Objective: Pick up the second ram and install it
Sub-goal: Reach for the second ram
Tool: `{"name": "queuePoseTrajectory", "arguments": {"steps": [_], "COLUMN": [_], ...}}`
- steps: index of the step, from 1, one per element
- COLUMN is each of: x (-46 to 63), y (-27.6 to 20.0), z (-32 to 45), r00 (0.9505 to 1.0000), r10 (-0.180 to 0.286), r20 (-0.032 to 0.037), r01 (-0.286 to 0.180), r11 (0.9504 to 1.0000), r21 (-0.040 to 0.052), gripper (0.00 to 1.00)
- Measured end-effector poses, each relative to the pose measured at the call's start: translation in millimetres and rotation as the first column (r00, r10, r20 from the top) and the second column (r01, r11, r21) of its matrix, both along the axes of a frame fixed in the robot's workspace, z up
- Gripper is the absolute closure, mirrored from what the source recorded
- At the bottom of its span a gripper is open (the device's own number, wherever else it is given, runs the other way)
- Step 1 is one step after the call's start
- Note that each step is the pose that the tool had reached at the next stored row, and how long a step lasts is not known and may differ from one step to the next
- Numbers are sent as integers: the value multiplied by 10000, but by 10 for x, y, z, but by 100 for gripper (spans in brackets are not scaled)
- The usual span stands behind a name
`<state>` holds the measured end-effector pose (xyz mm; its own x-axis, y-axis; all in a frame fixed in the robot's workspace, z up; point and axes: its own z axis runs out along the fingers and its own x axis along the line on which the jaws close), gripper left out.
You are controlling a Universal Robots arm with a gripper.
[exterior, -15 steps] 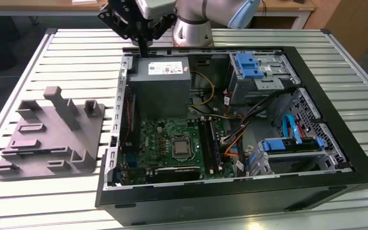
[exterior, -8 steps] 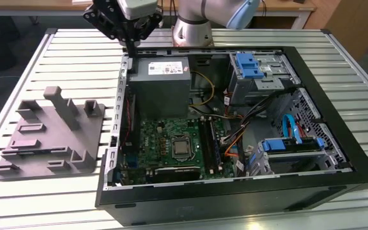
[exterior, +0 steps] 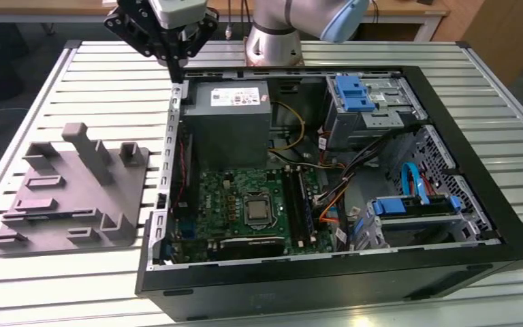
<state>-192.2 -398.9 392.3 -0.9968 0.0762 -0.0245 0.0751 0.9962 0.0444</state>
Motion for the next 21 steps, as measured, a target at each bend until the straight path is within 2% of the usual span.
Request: {"name": "queuePoseTrajectory", "arguments": {"steps": [21], "x": [-436], "y": [0], "z": [-15], "r00": [10000], "r10": [0], "r20": [0], "r01": [0], "r11": [10000], "r21": [0], "gripper": [90]}}
